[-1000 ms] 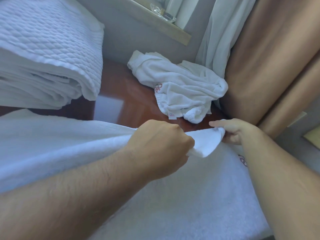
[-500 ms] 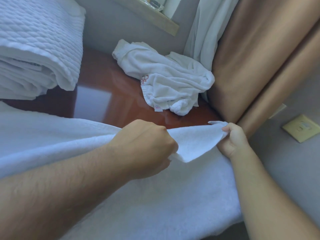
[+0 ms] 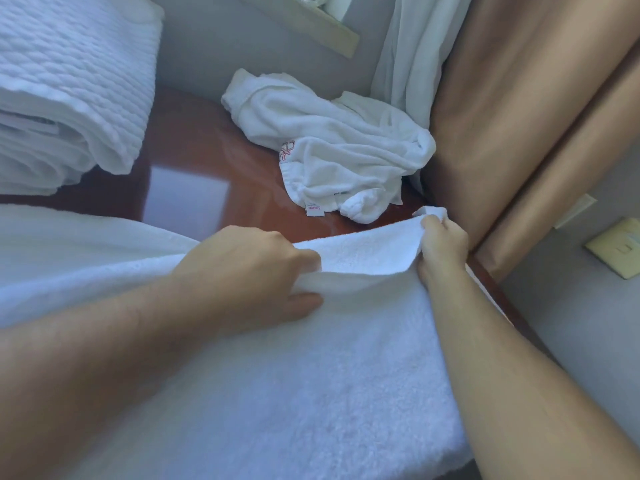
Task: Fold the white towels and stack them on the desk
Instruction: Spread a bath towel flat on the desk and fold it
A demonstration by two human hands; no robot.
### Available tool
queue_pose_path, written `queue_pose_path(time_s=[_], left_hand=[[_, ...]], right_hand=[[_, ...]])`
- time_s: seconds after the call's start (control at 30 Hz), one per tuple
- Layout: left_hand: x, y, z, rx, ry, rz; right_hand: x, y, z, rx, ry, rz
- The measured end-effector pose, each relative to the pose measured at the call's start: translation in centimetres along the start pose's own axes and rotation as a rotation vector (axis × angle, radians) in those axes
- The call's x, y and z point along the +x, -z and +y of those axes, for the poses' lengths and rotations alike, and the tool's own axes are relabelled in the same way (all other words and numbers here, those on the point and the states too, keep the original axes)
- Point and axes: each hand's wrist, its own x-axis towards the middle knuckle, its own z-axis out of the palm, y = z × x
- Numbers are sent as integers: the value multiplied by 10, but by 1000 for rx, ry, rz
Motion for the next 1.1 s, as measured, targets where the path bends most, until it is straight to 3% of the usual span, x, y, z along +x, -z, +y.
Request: queue_pose_path(time_s=[0.07, 0.13, 0.2, 0.3, 0.37, 0.47, 0.63, 0.73, 0.87, 1.0, 1.1], left_hand=[[0, -1, -2, 8, -9, 19], [0, -1, -3, 9, -3, 16], [1, 0, -4, 10, 0, -3], [2, 0, -2, 50, -20, -26], [0, 1, 0, 62, -21, -28], [-2, 1, 2, 69, -14, 2], [-4, -2, 3, 61, -2, 33], [-3, -3, 4, 66, -8, 57], [-1, 1, 6, 62, -43, 85], [-2, 2, 5, 69, -72, 111], [-3, 1, 4, 67, -92, 107]], right_hand=[[1, 5, 2, 122, -5, 63], [3, 13, 3, 87, -54, 184], [9, 16, -1, -251, -66, 184], [15, 8, -18, -828, -16, -70], [17, -2, -28, -1105, 15, -81], [23, -18, -34, -1156, 0, 37], [32, -29, -28, -1308, 99, 38], [37, -23, -26, -1019, 109, 101], [38, 3, -43, -258, -165, 141], [11, 30, -50, 155, -395, 267], [-16, 44, -33, 308, -386, 54]])
